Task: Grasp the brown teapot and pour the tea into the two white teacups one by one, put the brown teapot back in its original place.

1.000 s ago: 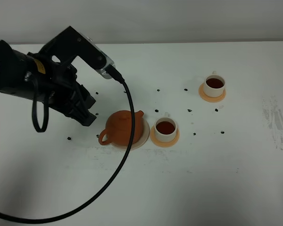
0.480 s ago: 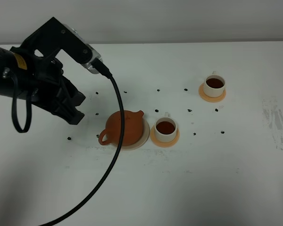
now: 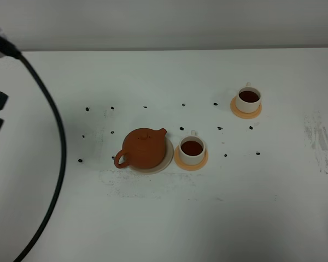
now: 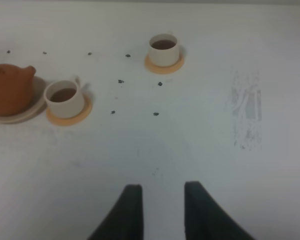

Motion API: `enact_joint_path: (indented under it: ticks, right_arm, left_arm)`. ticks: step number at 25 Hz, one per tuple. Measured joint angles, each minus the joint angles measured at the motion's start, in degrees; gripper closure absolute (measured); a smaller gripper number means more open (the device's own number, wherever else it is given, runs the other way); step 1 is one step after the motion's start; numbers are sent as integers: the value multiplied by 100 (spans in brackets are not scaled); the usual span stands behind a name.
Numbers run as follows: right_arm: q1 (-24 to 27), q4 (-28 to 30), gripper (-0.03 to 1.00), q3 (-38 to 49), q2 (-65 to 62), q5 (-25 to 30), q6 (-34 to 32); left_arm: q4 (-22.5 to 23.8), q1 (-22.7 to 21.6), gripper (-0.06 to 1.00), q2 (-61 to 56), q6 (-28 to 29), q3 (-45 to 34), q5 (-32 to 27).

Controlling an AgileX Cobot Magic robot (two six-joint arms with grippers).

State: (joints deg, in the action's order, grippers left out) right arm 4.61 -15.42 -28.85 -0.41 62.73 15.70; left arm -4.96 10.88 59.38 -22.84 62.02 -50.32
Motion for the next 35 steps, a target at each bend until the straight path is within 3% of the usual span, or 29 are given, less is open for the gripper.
enact_joint_path:
  ticks: [4,12,26,35]
  right_arm:
    - [0,0,74,0,0,0,0]
    - [0,0,74,0,0,0,0]
    - [0,0,74,0,0,0,0]
    - [0,0,74,0,0,0,0]
  left_arm:
    - [6,-300,58,-828,230,0,-449]
    - [20,-383,58,-2473,597,-154,-1033]
    - [147,-494,58,-4820,1922,-2472,-756]
    - [367,-760,58,-5495,2203,-2872,-892]
